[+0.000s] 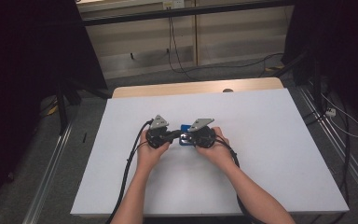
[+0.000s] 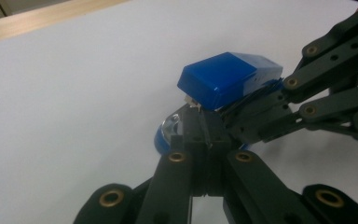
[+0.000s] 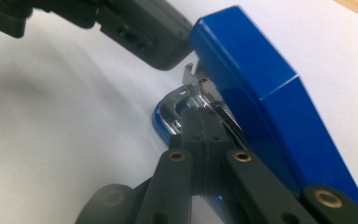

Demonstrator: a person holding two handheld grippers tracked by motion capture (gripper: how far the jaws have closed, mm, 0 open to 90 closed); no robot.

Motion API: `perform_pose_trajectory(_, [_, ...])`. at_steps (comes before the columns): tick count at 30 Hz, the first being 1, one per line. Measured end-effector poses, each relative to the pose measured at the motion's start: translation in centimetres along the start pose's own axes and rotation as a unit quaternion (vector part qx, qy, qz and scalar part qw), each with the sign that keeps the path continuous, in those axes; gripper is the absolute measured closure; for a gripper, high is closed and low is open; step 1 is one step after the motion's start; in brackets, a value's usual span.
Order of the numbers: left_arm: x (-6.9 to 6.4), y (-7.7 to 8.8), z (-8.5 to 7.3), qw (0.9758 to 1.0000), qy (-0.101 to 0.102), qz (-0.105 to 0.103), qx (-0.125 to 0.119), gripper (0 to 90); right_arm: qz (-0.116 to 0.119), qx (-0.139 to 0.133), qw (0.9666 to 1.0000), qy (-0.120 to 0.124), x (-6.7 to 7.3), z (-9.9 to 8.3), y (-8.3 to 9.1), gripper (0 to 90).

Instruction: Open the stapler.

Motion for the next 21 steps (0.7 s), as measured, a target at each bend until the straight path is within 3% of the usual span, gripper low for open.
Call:
perform_pose_trajectory(10, [-0.8,0.3,0.6,0.9999,-0.003,-0.011,-0.006,90.0,0.003,-0.012,0.9998,-0.015,0.3,-0.1,0.0,90.0])
perform_pose_trajectory(16, [-1.0,0.2,0.8,0.9999,-0.013,-0.008,-0.003,90.0,0.003,-0.007,0.9999,-0.010,0.3,0.0,0.0,90.0])
perform_pose_trajectory(20, [-1.0,0.3,0.8,0.9999,-0.008,-0.008,-0.008,90.0,0.002,-0.008,0.9999,-0.013,0.2,0.0,0.0,90.0])
perform_pose_trajectory(21, [-0.9,0.3,0.9,0.9998,-0.015,-0.005,-0.009,90.0,0.000,-0.009,0.9999,-0.014,0.2,-0.1,0.0,90.0])
Point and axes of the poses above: each handheld gripper's, and its own axes: y roughly backward along the jaws, z roughly out of its top, x roughly to its left, the point moved 2 cm from there along -y, roughly forward along the jaws, and after that the axes turned 15 degrees about y, right-handed, at the moved point
